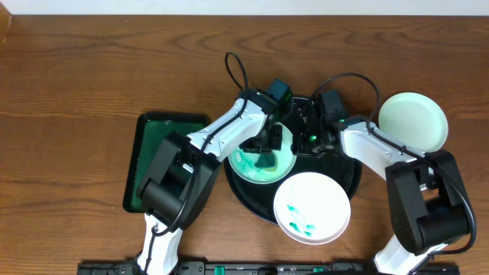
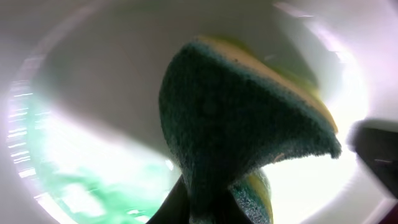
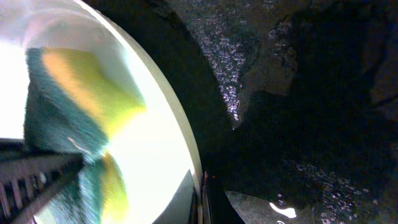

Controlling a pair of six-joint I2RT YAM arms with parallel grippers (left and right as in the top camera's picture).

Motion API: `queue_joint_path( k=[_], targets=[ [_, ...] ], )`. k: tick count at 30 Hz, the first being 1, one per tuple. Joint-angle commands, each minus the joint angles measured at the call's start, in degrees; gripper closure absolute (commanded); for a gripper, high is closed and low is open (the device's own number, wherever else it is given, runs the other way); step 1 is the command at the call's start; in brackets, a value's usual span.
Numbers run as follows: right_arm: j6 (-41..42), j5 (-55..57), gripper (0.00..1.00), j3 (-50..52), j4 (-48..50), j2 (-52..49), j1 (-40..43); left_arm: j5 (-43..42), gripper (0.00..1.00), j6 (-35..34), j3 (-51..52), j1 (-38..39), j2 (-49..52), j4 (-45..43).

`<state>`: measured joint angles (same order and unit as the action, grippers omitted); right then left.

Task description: Clean dirty plates on tray and stack at the side

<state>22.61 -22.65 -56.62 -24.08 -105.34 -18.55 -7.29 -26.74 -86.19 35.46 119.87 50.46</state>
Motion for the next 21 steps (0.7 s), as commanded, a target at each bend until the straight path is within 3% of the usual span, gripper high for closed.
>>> queue_joint_path(
  k=[1, 13, 17, 21],
  targets=[
    [0.04, 2.89, 0.99, 0.85, -0.87, -1.18, 2.54, 16.59, 0.93, 0.57, 2.27, -3.87, 2.23, 3.76],
    [0.07, 2.86, 0.99, 0.85, -1.77, -1.18, 5.73, 15.74, 0.93, -2.23, 2.25, -7.30, 2.23, 8.37],
    [-0.35, 2.89, 0.99, 0.85, -2.36, -1.18, 5.73, 6.54, 0.93, 3.17, 2.25, -6.58, 2.23, 3.76],
    [-0.44, 2.89, 0.99, 0.85, -3.15, -1.18, 5.73, 0.37, 0.93, 3.56, 2.25, -5.86, 2.27, -1.36]
  ],
)
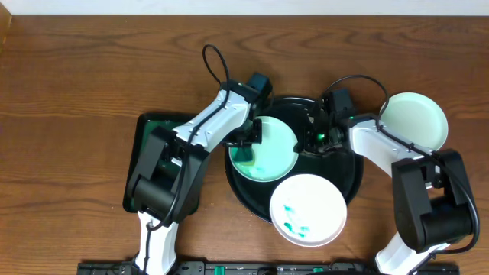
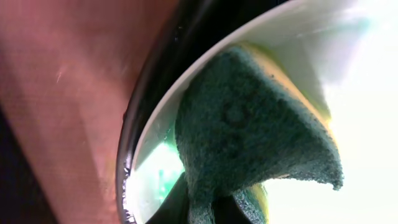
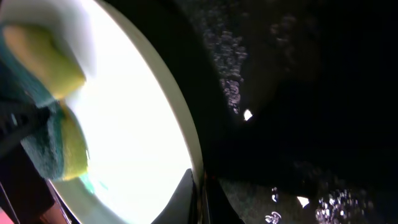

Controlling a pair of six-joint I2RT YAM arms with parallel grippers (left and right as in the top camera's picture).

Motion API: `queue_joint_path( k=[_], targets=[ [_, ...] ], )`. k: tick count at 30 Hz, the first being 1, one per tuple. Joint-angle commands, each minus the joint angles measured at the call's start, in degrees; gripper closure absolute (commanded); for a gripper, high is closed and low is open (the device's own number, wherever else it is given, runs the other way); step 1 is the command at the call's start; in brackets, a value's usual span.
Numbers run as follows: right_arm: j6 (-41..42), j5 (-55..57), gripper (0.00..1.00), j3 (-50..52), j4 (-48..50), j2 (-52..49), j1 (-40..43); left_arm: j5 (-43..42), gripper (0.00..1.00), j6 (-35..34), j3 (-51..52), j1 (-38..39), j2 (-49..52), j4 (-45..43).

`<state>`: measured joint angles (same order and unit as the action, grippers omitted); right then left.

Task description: Clean dirty plates on tray and stack at the side

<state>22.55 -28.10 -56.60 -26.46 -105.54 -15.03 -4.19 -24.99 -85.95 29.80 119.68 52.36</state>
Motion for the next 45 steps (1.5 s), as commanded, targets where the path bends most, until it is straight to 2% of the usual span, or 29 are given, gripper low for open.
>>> queue_joint_path(
  k=[1, 12, 17, 25, 27, 35, 39, 45],
  targets=[
    [-0.52, 8.33, 0.99, 0.83, -0.98, -0.98, 2.19, -3.74, 0.93, 1.79, 2.03, -0.17, 2.47, -4.35],
    [-1.40, 8.39, 0.99, 0.83, -2.97, -0.98, 2.19, -19.12, 0.93, 4.70, 2.03, 0.52, 2.49, -14.36],
    [-1.36, 8.37, 0.99, 0.83, -2.99, -0.98, 2.19, -23.98, 0.92, 8.48, 2.03, 3.13, 2.49, -14.05],
    [-1.11, 8.37, 0.99, 0.83, -3.13, -0.98, 2.19, -24.72, 0.93, 9.97, 2.03, 6.12, 2.49, -8.96],
    [-0.72, 8.37, 0.99, 0.83, -3.13, -0.98, 2.19, -22.23, 0.93, 8.70, 2.03, 5.81, 2.49, -6.38],
    [-0.28, 8.83, 0.99, 0.83, -3.08, -0.98, 2.25, -2.99, 0.93, 3.76, 2.03, 1.46, 2.49, 5.25],
    [-0.28, 9.44, 0.99, 0.83, -3.13, -0.98, 2.25, 0.17, 0.93, 3.21, 2.03, -1.66, 2.49, 5.11],
    [-0.28, 10.16, 0.99, 0.83, -3.87, -0.98, 2.25, 0.83, 0.93, 3.23, 2.03, -5.22, 2.49, -0.02]
  ],
)
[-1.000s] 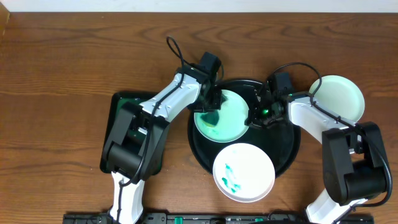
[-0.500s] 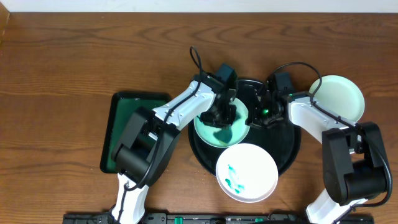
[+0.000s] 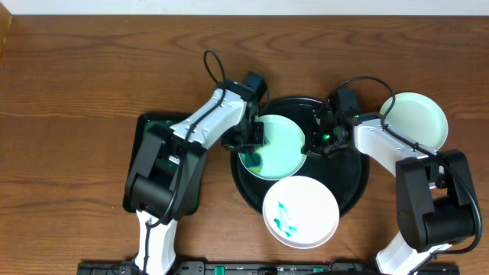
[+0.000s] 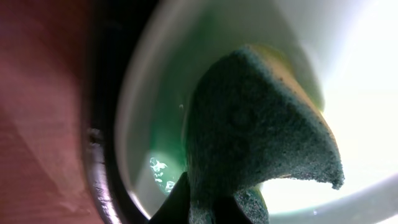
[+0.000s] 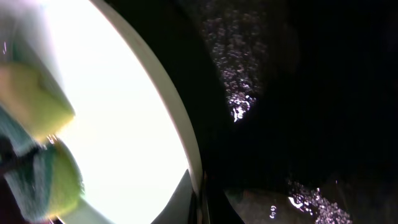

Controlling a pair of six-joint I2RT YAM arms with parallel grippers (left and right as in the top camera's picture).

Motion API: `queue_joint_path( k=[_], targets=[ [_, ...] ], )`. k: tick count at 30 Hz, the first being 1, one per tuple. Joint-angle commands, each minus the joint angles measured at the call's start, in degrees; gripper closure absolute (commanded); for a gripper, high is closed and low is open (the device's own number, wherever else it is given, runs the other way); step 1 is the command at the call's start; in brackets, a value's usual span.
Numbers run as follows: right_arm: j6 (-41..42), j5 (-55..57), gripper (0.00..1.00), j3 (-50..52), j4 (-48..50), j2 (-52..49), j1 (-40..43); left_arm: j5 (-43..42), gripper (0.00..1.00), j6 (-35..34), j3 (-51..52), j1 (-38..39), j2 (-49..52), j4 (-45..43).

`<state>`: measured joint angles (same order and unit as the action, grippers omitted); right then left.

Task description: Clean dirty plates on tray and stack at the side

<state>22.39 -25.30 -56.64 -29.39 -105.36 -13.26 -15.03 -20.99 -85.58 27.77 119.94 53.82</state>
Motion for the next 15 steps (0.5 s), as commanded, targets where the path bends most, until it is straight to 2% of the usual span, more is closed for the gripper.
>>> queue_joint_path(
  k=[1, 8, 15],
  targets=[
    [-0.15, 7.72, 0.99, 0.87, -1.29, -1.16, 0.48, 11.65, 0.93, -0.76, 1.66, -3.50, 2.23, -2.47],
    [-1.03, 9.79, 0.99, 0.87, -3.26, -1.16, 0.48, 11.34, 0.93, -0.72, 1.64, -3.04, 2.14, -11.56],
    [-1.03, 10.08, 0.99, 0.87, -3.39, -1.16, 0.48, 5.07, 0.93, 3.10, 0.24, 0.09, 2.08, -18.18]
  ],
)
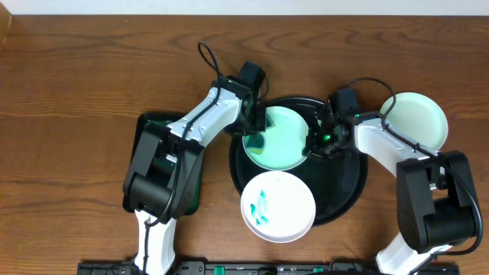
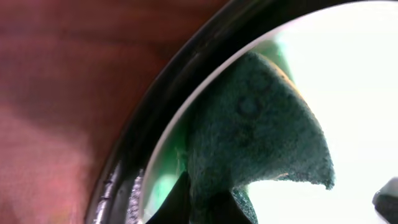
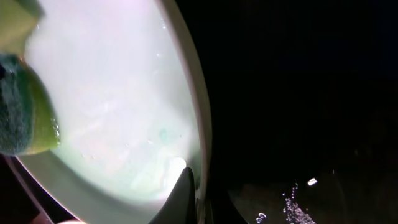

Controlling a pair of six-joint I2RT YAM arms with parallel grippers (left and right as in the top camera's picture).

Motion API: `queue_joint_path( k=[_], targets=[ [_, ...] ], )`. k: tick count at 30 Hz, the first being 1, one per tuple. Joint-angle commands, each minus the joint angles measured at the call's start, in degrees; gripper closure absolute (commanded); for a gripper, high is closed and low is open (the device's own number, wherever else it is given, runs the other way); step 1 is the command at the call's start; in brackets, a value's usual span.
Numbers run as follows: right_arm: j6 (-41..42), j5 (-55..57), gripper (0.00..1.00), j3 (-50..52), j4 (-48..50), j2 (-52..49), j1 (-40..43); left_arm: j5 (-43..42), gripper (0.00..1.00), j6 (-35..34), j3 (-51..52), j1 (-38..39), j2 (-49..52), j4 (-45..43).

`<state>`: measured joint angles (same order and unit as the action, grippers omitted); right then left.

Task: Clean dirty plates on tray and stack at the side
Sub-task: 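Wipe the sponge in circles across the plate with the left gripper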

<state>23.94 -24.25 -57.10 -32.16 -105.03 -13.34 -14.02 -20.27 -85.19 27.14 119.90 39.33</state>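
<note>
A pale green plate (image 1: 289, 145) lies on the black round tray (image 1: 344, 191). My left gripper (image 1: 256, 131) is shut on a green and yellow sponge (image 2: 255, 137), which presses on the plate's upper left edge by the rim. My right gripper (image 1: 315, 142) is shut on the plate's right rim (image 3: 200, 124), one finger inside and one outside. The sponge (image 3: 22, 106) also shows at the far side in the right wrist view. A white plate with green stains (image 1: 276, 206) overhangs the tray's front. A clean pale plate (image 1: 413, 121) sits on the table at the right.
A dark green rectangular tray (image 1: 153, 145) lies left of the black tray, partly under my left arm. Bare wooden table (image 1: 76, 76) surrounds everything. The tray's wet black floor (image 3: 311, 93) fills the right side of the right wrist view.
The sponge has moved from the plate's left lower edge to its upper left edge. The stained white plate has shifted left along the tray's front. My right gripper still holds the rim.
First the sponge was mid-plate with a green smear at the left. It then stood at the plate's left edge with most of the smear gone, later at the lower left, now the upper left. My right gripper held the rim throughout; the stained plate shifted left.
</note>
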Motion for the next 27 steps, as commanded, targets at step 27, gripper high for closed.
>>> queue_joint_path(
  k=[27],
  targets=[
    [-1.66, 8.96, 0.99, 1.33, -0.94, -1.49, 0.55, 11.98, 0.93, 7.10, -4.85, 5.79, 2.29, 0.15]
  ],
)
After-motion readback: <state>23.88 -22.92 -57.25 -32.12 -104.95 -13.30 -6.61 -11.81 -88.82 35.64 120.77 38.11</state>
